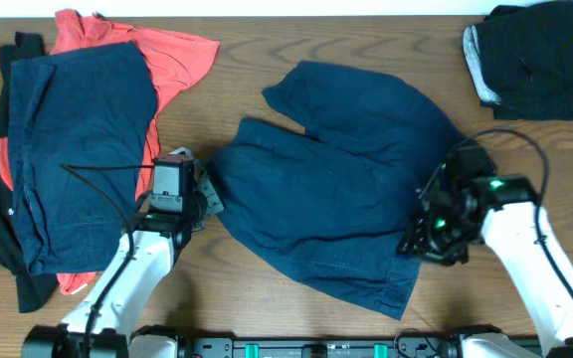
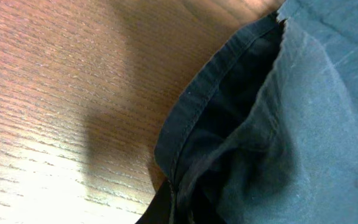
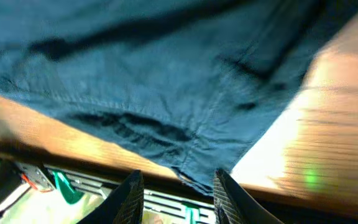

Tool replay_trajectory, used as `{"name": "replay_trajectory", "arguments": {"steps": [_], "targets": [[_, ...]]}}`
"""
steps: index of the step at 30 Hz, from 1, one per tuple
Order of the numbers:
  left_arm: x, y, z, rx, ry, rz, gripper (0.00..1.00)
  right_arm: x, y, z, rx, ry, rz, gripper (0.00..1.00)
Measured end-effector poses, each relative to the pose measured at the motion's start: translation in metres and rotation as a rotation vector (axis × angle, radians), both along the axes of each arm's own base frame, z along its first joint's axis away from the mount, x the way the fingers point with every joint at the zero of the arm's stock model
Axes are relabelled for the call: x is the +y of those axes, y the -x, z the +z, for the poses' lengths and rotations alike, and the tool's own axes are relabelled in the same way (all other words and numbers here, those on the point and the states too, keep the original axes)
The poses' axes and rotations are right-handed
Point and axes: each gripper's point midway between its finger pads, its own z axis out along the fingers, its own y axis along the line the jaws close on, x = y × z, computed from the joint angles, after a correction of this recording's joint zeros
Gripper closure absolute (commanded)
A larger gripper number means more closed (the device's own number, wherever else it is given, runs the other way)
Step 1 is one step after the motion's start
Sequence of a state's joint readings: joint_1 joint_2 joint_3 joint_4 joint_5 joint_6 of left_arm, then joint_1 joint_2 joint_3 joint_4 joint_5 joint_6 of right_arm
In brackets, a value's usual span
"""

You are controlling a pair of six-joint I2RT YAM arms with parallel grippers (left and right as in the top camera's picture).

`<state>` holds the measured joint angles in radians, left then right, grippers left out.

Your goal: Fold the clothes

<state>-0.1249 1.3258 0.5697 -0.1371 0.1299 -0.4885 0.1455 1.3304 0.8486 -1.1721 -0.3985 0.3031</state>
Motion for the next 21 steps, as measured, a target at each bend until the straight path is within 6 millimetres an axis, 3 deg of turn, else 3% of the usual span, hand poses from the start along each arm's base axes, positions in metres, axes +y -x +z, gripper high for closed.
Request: {"name": "replay_trajectory", "arguments": {"steps": [6,10,12,16,21], "targets": [[0.000,-0.001,-0.003,0.004,-0.009,-0.008,0.94,0.024,0.042,-0.030,0.107,-0.001,0.053,0.69],[0.000,-0.001,-0.003,0.003,-0.014,-0.016,0.94,0.025,0.061,-0.046,0.162,0.052,0.031,0.73],[0.000,-0.001,-0.003,0.003,-0.015,-0.017,0.94,0.021,0.064,-0.049,0.175,0.092,0.006,0.72],[0.000,0.000,-0.003,0.004,-0.015,-0.017,0.94,0.012,0.062,-0.053,0.167,0.168,-0.039,0.61],[0.000,0.000,-0.003,0.004,-0.016,-0.017,0.94,-0.002,0.057,-0.057,0.145,0.256,-0.072,0.59]]}}
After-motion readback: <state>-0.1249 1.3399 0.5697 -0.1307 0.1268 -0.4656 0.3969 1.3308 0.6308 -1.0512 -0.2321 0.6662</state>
